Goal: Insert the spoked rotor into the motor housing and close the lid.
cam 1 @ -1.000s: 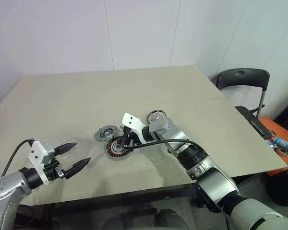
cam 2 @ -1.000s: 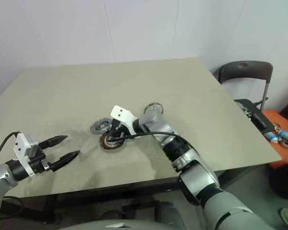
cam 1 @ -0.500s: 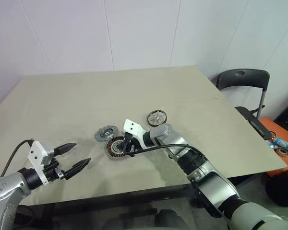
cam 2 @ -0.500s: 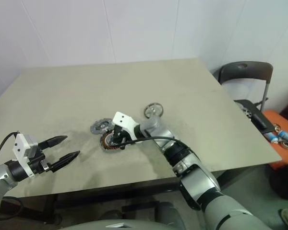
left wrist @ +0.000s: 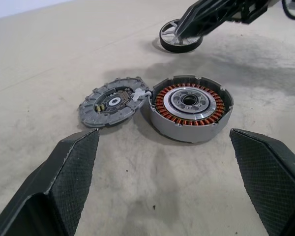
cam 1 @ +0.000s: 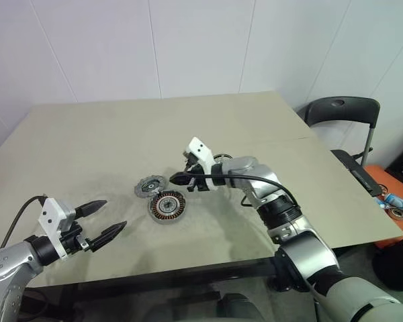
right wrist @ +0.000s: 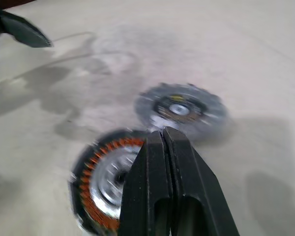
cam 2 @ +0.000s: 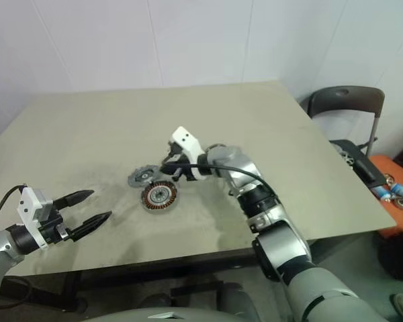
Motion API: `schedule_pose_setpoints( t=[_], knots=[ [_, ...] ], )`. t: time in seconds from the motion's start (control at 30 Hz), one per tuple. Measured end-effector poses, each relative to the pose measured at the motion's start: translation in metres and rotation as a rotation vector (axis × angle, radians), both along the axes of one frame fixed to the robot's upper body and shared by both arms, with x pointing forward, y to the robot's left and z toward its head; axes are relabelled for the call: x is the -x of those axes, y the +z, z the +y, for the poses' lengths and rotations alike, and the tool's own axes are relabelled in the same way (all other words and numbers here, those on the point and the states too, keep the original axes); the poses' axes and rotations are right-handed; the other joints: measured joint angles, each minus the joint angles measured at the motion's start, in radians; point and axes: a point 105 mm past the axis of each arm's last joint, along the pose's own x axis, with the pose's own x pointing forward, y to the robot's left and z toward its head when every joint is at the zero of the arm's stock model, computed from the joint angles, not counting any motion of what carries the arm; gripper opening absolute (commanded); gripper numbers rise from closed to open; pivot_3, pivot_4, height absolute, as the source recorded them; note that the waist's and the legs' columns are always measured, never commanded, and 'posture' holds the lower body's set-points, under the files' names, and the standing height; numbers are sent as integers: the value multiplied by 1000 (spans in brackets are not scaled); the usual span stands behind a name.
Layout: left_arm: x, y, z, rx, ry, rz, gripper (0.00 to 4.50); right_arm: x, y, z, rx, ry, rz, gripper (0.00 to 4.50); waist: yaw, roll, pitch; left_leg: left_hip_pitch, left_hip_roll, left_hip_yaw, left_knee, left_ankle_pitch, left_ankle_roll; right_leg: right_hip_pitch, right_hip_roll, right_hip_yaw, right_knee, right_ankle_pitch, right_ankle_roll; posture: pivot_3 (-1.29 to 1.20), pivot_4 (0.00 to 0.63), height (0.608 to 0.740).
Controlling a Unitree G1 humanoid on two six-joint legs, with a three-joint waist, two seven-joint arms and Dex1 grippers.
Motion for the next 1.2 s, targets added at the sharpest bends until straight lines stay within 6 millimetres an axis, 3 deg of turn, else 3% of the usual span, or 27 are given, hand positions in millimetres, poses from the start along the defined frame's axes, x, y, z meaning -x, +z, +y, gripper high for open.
schedule_pose_setpoints(
  t=[0.13, 0.37, 0.6, 0.77, 1.07, 1.2],
  knots=[
    [-1, 1, -1, 1, -6, -5, 4500, 8, -11, -7, 9, -5, 26, 43, -4, 0, 0, 0, 1, 0, -1, 0, 0, 0, 1, 0, 0, 0, 0, 0, 0, 740],
    [-4, 4, -2, 3, -14, -18, 4500, 30, -32, 26, 68, 105, 16, 43, 0, 0, 0, 0, 0, 0, 0, 0, 0, 0, 1, 0, 0, 0, 0, 0, 0, 740],
    [-1, 0, 0, 2, -3, -1, 4500, 28, -33, 34, 76, 114, -19, 43, -1, 0, 0, 0, 0, 0, -1, 0, 0, 0, 1, 0, -1, 0, 0, 0, 0, 740],
    [1, -1, 1, 1, 5, 2, 4500, 25, -55, 27, 159, 114, -26, 43, -1, 0, 0, 1, 0, 0, -1, 0, 0, 1, 1, 0, -1, 0, 0, 0, 0, 740],
    [2, -1, 1, 9, 8, 2, 4500, 24, -52, 30, 123, 93, 7, 43, -1, 0, 0, 2, 1, 0, 0, 0, 0, 2, 1, 0, -1, 0, 0, 0, 0, 740],
    [1, -1, 1, 10, 7, 0, 4500, 18, -37, 32, 72, 68, 7, 43, -1, 0, 0, 1, 1, 0, -1, 0, 0, 1, 1, 0, -1, 0, 0, 0, 0, 740]
  ],
)
